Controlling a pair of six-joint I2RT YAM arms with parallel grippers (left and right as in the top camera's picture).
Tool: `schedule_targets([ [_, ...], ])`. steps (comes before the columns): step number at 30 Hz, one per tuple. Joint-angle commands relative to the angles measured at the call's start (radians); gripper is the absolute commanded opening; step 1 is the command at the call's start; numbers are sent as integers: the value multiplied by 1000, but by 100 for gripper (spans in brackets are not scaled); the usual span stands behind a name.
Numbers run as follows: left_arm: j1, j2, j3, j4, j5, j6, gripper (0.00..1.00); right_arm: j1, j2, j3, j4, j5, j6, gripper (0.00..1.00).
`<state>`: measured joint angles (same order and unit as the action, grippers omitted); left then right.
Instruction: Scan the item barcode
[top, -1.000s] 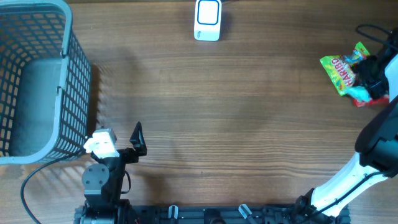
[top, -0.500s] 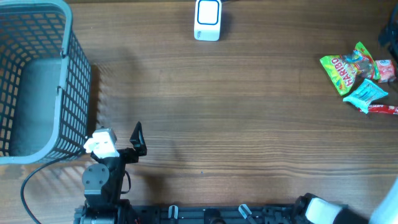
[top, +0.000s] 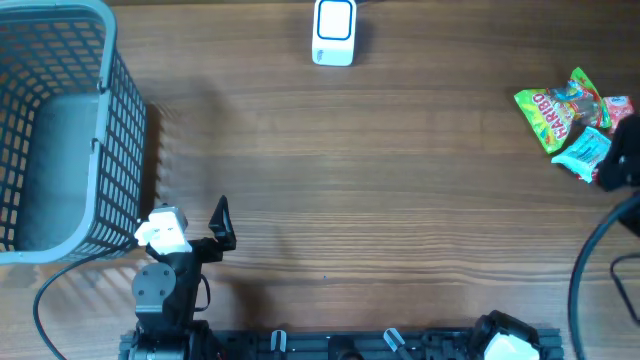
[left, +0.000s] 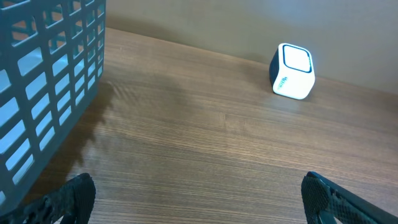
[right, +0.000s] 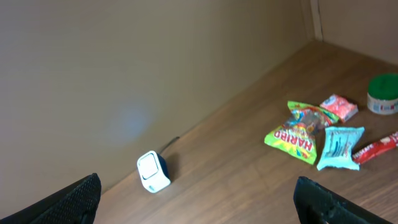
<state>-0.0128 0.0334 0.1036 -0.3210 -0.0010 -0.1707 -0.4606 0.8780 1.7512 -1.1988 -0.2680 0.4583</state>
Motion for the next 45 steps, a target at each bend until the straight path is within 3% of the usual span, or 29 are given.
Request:
schedule_targets([
  [1, 4, -4, -5, 2, 11, -2, 100, 3, -25, 3, -24, -15, -13, 100],
  [4, 4, -4, -5, 2, 11, -2, 100, 3, -32, -3, -59, -19, -11, 100],
  [8, 4, -4, -5, 2, 11, -2, 100, 30, -89, -72, 33, -18, -17, 100],
  [20, 4, -4, -5, 2, 11, -2, 100, 317, -545, -740, 839, -2, -41, 100],
  [25, 4, -4, -5, 2, 11, -2, 100, 411, -661, -996, 1073, 32, -40, 100],
  [31, 4, -4, -5, 2, 11, -2, 100, 450, -763, -1203, 1226, 93, -51, 100],
  [37, 4, -4, -5, 2, 12, -2, 100, 478, -875, -1393, 1357, 122, -166, 100],
  [45, 4, -4, -5, 2, 12, -2, 100, 487, -875, -1585, 1564, 122, -277, 100],
])
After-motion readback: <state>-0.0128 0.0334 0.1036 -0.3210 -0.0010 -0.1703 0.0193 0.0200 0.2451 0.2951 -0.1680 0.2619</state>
